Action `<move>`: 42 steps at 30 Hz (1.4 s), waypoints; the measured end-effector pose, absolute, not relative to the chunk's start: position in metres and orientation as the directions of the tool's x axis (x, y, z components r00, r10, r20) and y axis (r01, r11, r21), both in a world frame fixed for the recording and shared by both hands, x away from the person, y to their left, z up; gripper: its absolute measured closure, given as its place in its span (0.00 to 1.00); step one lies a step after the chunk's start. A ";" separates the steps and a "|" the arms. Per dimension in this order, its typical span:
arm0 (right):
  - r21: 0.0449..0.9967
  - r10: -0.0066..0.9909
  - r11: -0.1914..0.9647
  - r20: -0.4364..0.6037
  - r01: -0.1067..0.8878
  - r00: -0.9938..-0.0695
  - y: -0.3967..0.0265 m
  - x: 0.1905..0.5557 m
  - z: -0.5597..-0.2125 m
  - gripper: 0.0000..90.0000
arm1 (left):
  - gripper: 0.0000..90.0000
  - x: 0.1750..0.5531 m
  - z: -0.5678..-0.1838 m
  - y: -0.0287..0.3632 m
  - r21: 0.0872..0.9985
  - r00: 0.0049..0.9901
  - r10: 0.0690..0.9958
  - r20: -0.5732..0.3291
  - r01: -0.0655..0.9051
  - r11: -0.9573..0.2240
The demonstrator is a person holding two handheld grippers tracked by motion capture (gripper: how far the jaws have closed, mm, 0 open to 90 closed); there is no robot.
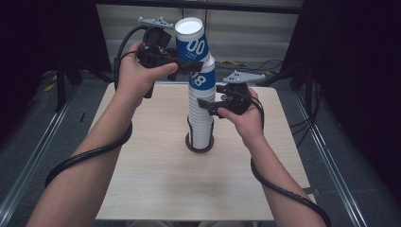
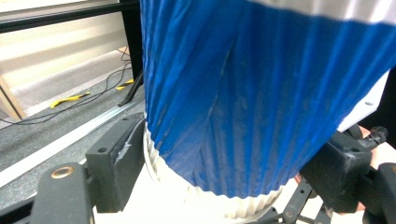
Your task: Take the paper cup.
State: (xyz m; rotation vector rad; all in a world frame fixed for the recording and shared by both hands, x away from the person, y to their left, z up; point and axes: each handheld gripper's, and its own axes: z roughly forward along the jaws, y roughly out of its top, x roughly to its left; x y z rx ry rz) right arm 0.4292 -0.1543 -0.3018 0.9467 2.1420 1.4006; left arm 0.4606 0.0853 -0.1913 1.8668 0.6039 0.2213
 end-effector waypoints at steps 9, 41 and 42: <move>0.905 0.728 0.279 0.018 0.320 -0.686 -0.152 0.429 -0.307 0.17 | 0.23 0.453 -0.188 0.103 0.922 0.852 0.509 -0.119 0.285 -0.262; 0.869 0.716 0.340 0.008 0.359 -0.698 -0.167 0.421 -0.331 0.15 | 0.23 0.442 -0.243 0.158 0.892 0.830 0.538 -0.148 0.347 -0.289; 0.870 0.714 0.339 0.009 0.357 -0.700 -0.167 0.420 -0.332 0.15 | 0.23 0.442 -0.245 0.158 0.891 0.829 0.539 -0.152 0.351 -0.289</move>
